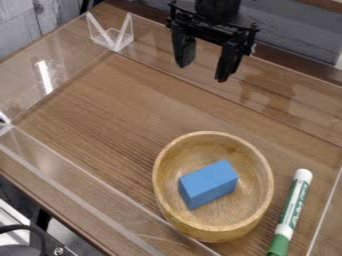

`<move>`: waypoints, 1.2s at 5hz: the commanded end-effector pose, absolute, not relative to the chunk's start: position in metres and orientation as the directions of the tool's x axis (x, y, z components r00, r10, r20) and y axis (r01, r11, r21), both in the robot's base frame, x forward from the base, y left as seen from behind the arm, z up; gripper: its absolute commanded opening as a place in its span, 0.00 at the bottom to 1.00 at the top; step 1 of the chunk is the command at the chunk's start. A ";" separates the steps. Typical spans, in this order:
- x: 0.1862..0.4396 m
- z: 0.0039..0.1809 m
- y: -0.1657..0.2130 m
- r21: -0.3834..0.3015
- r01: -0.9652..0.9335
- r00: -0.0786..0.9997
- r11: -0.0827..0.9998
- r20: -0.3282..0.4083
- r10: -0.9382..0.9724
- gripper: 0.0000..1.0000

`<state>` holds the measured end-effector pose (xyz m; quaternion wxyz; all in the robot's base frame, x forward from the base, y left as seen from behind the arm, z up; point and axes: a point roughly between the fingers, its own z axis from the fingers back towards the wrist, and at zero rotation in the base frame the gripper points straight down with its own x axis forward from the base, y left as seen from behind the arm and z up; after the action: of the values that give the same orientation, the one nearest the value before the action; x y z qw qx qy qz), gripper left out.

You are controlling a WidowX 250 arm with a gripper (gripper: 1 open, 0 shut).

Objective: Remove the blue block from inside the brown bowl and put it on the table

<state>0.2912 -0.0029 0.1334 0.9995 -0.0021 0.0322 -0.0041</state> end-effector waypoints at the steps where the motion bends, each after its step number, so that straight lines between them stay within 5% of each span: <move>1: 0.281 0.129 -0.008 -0.005 0.017 0.997 1.000 -0.074 -0.018 1.00; 2: 0.254 0.132 -0.025 -0.003 0.070 0.996 0.998 -0.049 -0.070 1.00; 6: 0.218 0.127 -0.047 -0.005 0.122 0.992 0.993 -0.044 -0.122 1.00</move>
<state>0.2142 -0.0462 0.1149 0.9970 0.0013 0.0502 -0.0593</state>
